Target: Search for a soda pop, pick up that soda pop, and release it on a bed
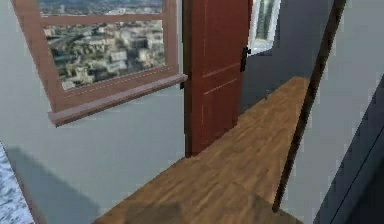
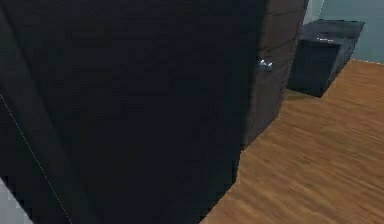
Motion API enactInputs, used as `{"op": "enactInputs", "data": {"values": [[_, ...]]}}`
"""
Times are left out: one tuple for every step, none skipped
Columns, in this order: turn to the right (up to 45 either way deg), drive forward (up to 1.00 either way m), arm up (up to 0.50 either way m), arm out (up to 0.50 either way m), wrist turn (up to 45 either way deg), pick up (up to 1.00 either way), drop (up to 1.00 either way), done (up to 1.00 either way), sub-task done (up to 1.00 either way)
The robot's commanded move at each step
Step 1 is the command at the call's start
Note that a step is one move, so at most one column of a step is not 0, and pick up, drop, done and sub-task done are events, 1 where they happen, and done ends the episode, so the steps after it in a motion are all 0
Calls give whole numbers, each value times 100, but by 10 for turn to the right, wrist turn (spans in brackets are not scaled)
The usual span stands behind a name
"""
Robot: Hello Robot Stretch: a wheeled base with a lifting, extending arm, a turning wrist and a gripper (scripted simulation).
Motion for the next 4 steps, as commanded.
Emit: {"op": "enactInputs", "data": {"values": [[0,45,0,0,0,0,0,0,0],[120,0,0,0,0,0,0,0,0],[0,85,0,0,0,0,0,0,0],[300,0,0,0,0,0,0,0,0]]}}
